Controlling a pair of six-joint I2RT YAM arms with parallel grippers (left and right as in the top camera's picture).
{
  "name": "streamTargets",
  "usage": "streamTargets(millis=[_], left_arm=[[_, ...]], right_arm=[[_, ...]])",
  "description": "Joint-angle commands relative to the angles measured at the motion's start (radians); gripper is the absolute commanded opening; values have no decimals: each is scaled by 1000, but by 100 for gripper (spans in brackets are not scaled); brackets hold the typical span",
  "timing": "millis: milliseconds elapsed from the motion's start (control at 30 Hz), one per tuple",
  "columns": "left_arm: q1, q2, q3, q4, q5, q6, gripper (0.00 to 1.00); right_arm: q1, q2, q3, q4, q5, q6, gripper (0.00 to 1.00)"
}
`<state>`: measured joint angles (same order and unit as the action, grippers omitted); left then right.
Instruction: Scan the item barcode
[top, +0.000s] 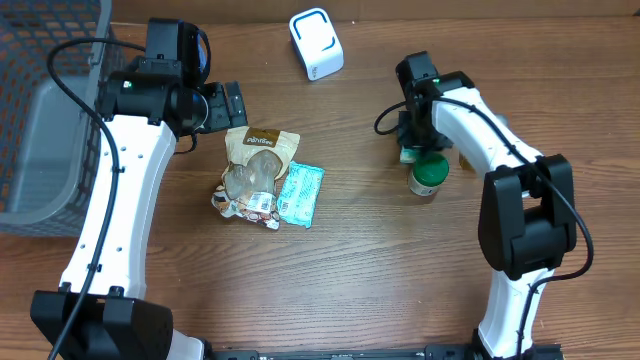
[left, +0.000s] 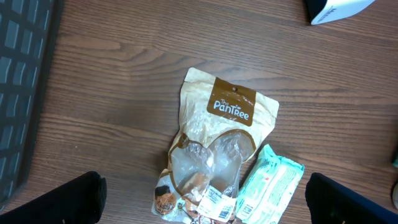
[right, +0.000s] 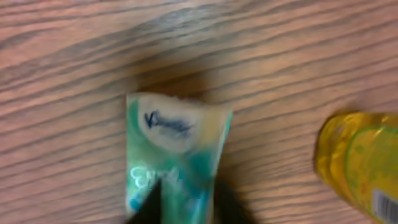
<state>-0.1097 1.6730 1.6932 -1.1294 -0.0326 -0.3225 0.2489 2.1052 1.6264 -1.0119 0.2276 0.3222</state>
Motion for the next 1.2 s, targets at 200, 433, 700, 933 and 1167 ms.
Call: streamTargets(millis=[200,433,700,933,1167], left_arm=[[-2,3,9,4,7,-6,100],[-2,3,9,4,7,-6,99],[-2,3,9,4,7,-6,99],[-2,3,9,4,7,-6,100],[-2,3,9,4,7,-6,100]], right_arm=[[2,-13,91,-38,14,-11,56],[77,-20,214,-131,-135,-16,57],[168,-18,199,-89,-466,-15,56],[258,-18,154,21,-472,75,49],[353,-18,62,188,-460,75,49]])
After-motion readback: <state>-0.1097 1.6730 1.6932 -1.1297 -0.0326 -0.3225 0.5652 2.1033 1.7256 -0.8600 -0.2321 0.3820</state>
